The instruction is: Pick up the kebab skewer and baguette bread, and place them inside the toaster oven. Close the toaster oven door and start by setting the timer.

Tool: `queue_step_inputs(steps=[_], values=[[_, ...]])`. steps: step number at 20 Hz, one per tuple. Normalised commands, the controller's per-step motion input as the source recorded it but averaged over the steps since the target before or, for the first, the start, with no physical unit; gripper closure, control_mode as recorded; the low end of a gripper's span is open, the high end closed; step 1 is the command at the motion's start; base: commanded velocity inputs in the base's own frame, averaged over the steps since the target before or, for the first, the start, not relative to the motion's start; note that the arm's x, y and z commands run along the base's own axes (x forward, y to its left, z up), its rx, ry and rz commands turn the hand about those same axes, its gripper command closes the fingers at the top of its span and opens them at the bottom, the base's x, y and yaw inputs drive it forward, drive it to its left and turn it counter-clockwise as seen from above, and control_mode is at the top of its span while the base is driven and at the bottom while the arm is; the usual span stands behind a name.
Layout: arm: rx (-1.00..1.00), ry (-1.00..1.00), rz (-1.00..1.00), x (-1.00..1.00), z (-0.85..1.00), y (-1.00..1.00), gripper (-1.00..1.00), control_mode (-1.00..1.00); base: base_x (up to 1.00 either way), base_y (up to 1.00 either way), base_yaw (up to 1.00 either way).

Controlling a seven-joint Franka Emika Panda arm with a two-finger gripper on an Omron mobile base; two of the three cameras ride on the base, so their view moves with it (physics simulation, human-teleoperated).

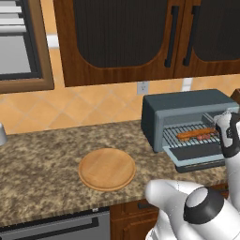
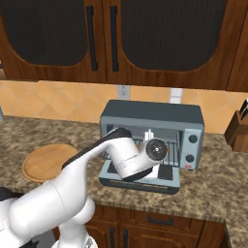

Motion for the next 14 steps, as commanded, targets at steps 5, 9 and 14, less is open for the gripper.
queue_step_inputs(steps=[5, 9, 14], values=[[-0.15, -0.02, 0.61, -0.49, 0.03, 0.00, -1.00, -1.00, 0.00, 0.00, 0.00], [-0.27, -0.20, 0.22, -0.19, 0.45, 0.23, -1.00, -1.00, 0.00, 0.00, 0.00], [-0.35, -0.22, 0.27, -0.07, 0.01, 0.47, -1.00, -1.00, 0.00, 0.00, 0.00]])
